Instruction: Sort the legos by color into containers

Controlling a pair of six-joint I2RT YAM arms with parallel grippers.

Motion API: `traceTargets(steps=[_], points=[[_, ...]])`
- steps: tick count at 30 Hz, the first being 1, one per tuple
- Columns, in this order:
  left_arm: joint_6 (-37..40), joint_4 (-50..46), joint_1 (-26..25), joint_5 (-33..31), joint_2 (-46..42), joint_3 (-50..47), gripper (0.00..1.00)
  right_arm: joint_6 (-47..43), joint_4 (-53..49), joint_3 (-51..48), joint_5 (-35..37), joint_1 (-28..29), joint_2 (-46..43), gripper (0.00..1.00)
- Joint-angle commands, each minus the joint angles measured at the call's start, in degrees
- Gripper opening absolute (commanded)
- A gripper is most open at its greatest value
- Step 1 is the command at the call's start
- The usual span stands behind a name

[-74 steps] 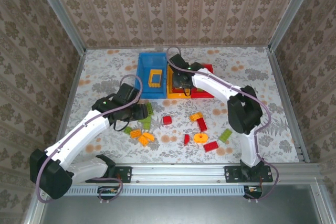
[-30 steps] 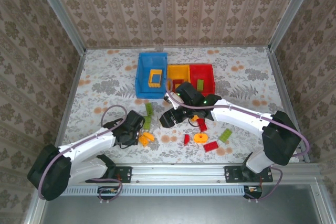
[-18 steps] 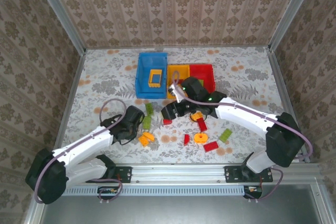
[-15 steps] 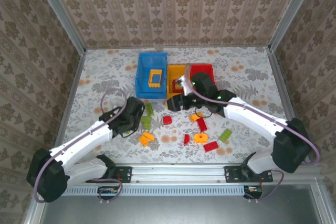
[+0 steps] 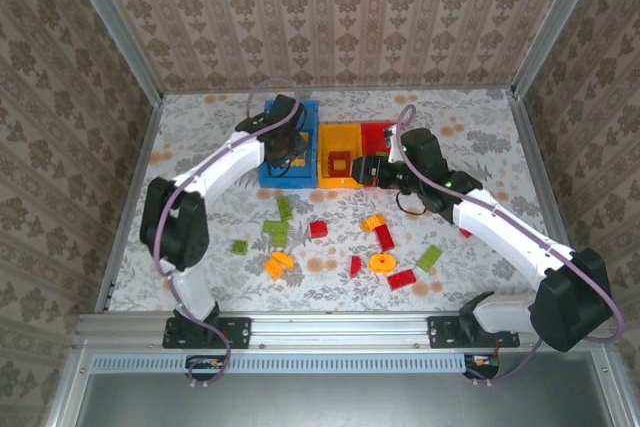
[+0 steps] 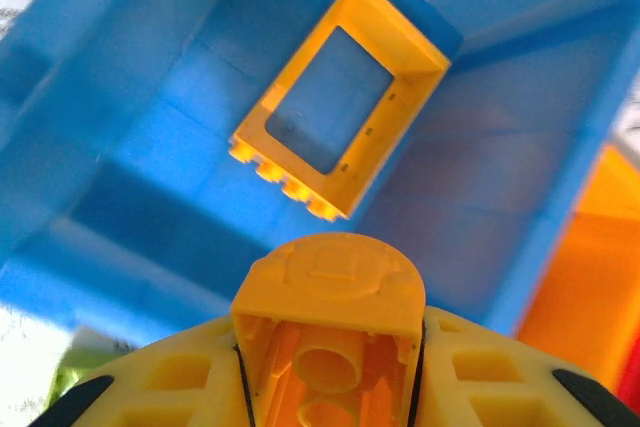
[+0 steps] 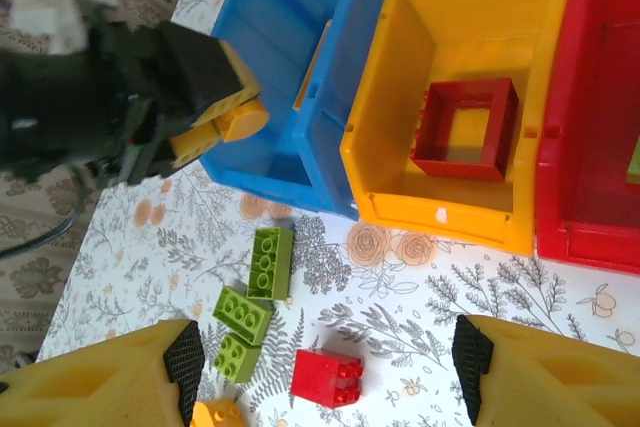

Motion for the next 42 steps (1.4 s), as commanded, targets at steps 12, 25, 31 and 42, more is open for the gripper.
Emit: traceTargets(steps=[12,25,31,42], points=[[5.52,-7.38,0.88,4.21,9.47,5.45,0.35,-1.77,-16.72,-1.16,4.25,-0.73,-1.42,0.69],[6.24,-7.21,-1.21,4.01,1.23,2.87,0.63,14.04,-44.25,-6.89,14.03,-6.84,-3.12,0.74],[10.45,-5.58,-4.65,3.39,-7.66,-1.53,0.65,21.21,-34.5,-14.94,7.98,-9.9,-0.78,0.75],[30.03,8.2,-12.64,20.85,-28.29,-19.68,0.66,24.51,-24.39,-18.48,7.38,-10.66,1.01,0.26]])
